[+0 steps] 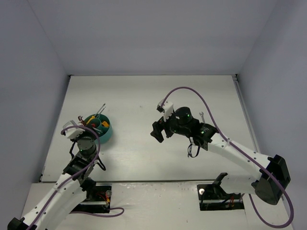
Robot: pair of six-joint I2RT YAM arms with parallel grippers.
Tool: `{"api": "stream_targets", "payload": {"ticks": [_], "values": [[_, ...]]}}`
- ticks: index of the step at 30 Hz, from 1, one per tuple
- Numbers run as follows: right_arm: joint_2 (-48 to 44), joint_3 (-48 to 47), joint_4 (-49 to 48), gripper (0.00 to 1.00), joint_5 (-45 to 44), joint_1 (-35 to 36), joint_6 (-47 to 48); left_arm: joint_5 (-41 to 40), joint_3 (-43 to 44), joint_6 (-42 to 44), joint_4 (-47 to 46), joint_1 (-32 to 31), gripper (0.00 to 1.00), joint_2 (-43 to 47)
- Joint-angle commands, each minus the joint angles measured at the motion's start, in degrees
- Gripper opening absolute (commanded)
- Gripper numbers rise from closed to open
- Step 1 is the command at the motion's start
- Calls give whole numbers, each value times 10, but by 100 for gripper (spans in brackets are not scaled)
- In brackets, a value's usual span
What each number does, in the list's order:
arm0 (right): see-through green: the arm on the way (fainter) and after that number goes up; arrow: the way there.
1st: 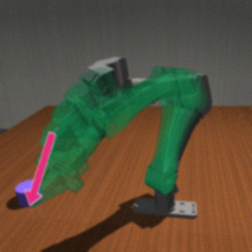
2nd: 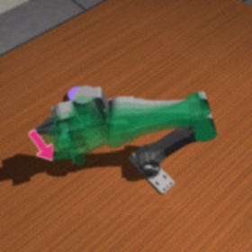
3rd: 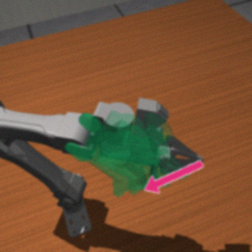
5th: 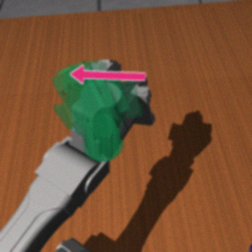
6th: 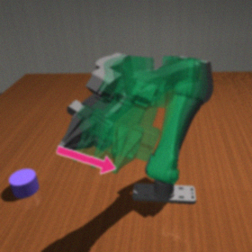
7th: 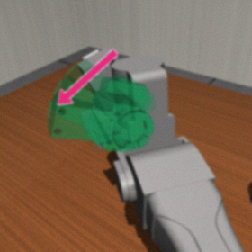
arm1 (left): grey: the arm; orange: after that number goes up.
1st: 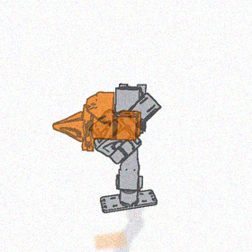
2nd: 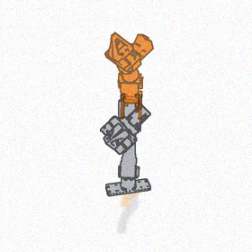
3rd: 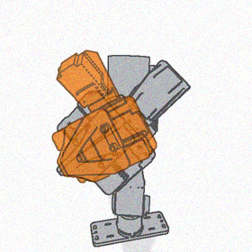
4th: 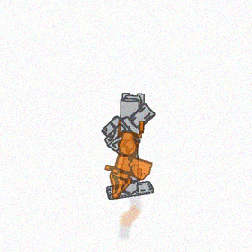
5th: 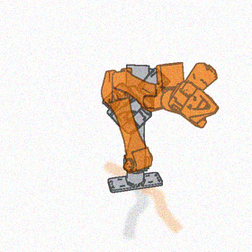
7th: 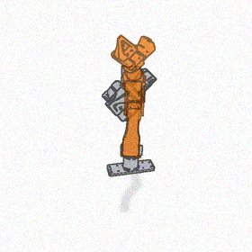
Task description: Sort the tools into containers
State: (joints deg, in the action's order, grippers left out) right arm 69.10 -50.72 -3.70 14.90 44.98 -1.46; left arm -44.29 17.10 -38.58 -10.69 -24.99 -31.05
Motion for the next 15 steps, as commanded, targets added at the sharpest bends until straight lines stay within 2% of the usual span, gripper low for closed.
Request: {"api": "stream_targets", "payload": {"ticks": [1,11,15], "values": [[-11,-2,-45,79,3,-4,-2,-20,-9,43,39,4,0,-15],[-11,1,-50,79,8,-5,-4,-7,-12,87,-16,5,0,-40],[-14,4,-50,79,8,-6,-3,8,-7,88,-9,2,0,-52]]}}
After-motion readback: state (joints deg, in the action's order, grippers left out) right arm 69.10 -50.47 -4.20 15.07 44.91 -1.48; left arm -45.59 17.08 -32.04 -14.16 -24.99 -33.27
